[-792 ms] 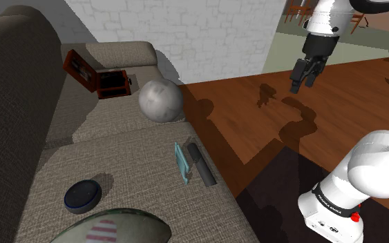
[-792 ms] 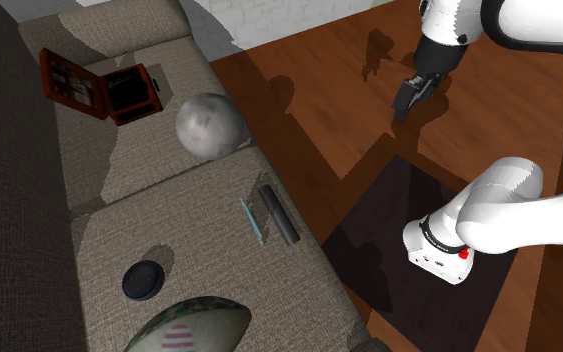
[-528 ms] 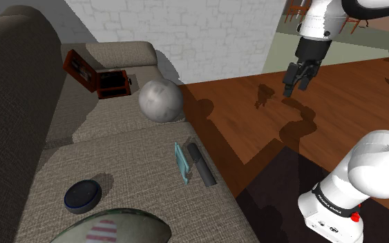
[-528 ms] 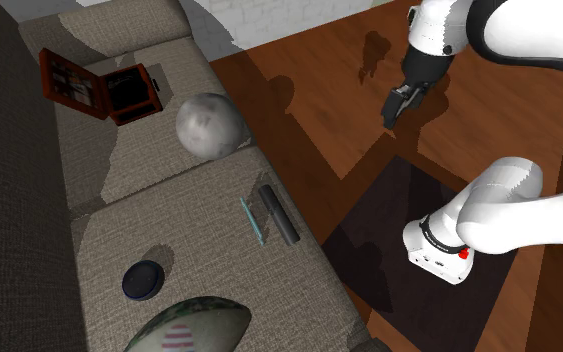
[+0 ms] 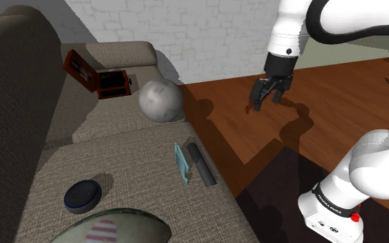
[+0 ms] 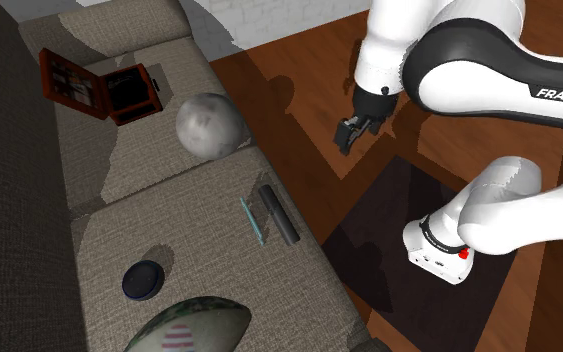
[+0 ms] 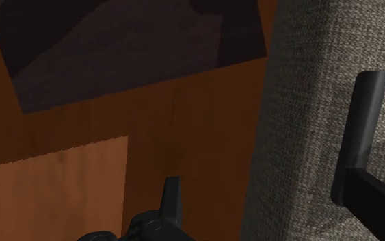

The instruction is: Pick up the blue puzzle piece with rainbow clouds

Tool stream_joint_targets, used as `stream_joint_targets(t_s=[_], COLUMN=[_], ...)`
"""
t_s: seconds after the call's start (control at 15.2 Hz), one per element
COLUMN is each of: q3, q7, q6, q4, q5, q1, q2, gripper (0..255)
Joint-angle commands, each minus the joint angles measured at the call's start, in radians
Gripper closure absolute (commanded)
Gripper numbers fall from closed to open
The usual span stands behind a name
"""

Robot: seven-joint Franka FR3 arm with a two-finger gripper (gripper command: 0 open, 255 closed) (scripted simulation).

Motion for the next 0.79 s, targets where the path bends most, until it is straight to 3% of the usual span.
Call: stream_joint_targets(t_s=[0.0, 0.4, 0.73], q3=[0.045, 0.179, 0.288], q7=[0.053, 0.208, 0.353], q6=[0.046, 0.171, 0.265], q4=[-0.003, 0.059, 0.147], q5=[0.022, 0.046, 0.013], q1=[0.008, 0.012, 0.004], q2=[0.032, 0.194, 0.361], gripper=[0, 0, 0])
